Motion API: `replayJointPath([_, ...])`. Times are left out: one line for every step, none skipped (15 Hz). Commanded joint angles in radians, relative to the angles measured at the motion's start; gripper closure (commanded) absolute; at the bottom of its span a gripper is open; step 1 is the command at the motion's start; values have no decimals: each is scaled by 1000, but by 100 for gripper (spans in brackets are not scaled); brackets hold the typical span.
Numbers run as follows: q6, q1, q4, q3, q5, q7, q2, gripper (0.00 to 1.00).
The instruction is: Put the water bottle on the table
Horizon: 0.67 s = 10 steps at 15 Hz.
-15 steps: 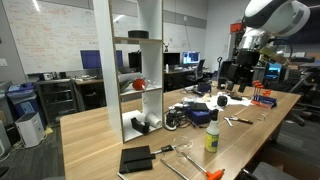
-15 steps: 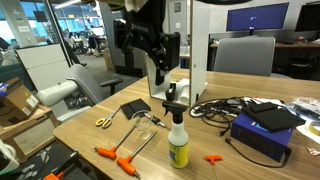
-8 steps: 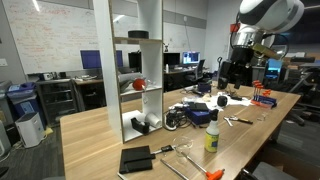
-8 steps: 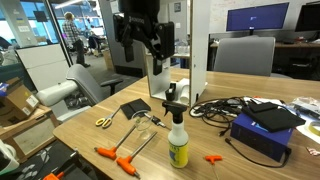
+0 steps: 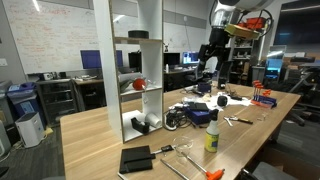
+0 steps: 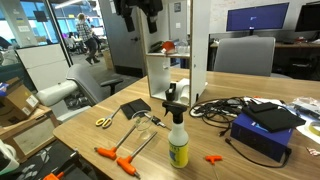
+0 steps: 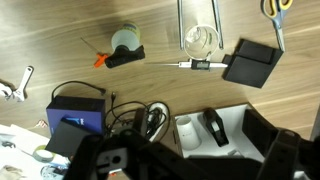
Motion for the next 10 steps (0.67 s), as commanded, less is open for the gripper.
replayJointPath([42,1,150,50,-35,98,131,0])
replayJointPath([55,2,179,59,-46,114,159,0])
replayJointPath([74,5,205,68,-57,126,187,0])
replayJointPath([94,9,228,75,-63,135,213,0])
replayJointPath([119,12,244,82,-72,145,237,0])
replayJointPath([158,17,254,91,-79,153,263,0])
replayJointPath([203,20,261,103,-98,166,290,0])
replayJointPath([255,23,267,118,-125,187,323,0])
replayJointPath([291,29,278,129,-144,203,357,0])
replayJointPath([322,35,293,143,-172,224,397,0])
